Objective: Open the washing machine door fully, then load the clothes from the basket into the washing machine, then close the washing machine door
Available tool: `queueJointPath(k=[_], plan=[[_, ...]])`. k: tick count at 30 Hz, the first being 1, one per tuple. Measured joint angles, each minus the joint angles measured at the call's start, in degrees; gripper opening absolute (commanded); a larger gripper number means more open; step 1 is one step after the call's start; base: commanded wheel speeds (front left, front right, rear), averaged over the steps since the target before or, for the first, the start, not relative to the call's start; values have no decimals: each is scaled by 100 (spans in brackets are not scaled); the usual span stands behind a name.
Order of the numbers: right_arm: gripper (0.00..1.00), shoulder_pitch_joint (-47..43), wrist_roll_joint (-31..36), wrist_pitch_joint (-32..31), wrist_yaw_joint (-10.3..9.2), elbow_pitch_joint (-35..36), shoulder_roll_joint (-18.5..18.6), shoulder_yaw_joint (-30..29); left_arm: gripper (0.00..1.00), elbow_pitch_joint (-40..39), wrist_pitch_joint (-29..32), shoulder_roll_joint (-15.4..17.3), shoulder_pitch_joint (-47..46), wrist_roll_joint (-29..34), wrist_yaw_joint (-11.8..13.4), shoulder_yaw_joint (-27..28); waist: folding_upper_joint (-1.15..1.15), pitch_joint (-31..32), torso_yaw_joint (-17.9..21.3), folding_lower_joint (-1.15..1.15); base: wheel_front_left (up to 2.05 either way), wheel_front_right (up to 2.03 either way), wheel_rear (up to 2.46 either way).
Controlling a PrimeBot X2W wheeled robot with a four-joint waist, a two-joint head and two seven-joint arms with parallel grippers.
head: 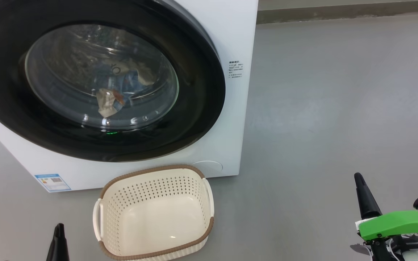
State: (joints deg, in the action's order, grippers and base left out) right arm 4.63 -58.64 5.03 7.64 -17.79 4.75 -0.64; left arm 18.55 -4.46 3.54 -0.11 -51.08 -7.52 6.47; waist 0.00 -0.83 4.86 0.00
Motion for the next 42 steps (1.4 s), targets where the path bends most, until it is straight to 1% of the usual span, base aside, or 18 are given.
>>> queueJointPath(k=[8, 9, 21, 24, 28, 38, 42], plan=[[0, 0, -412, -146, 0, 25, -48, -122, 0, -34, 131, -32, -28, -474, 0, -18, 0, 8, -60, 0, 0, 0, 0], [0, 0, -567, -171, 0, 30, -51, -135, 0, -37, 163, -48, -48, -603, 0, -22, 0, 10, -75, 0, 0, 0, 0], [0, 0, -1090, -369, 0, 63, -80, -205, 0, -91, 354, -73, -110, -1356, 0, -46, 0, 22, -164, 0, 0, 0, 0], [0, 0, -1316, -430, -2, 76, -88, -250, 0, -105, 404, -75, -110, -1536, 0, -52, 0, 25, -186, 0, 0, 0, 0], [0, 0, -1432, -498, -16, 87, -91, -318, 0, -120, 457, -77, -115, -1800, 0, -58, 0, 29, -216, 0, 0, 0, 0], [0, 0, -2017, -654, -16, 115, -110, -365, 0, -168, 648, -93, -231, -2397, 0, -76, 0, 39, -290, 0, 0, 0, 0], [0, 0, -2139, -706, -16, 127, -118, -401, 0, -171, 706, -94, -231, -2639, 0, -82, 0, 43, -320, 0, 0, 0, 0]])
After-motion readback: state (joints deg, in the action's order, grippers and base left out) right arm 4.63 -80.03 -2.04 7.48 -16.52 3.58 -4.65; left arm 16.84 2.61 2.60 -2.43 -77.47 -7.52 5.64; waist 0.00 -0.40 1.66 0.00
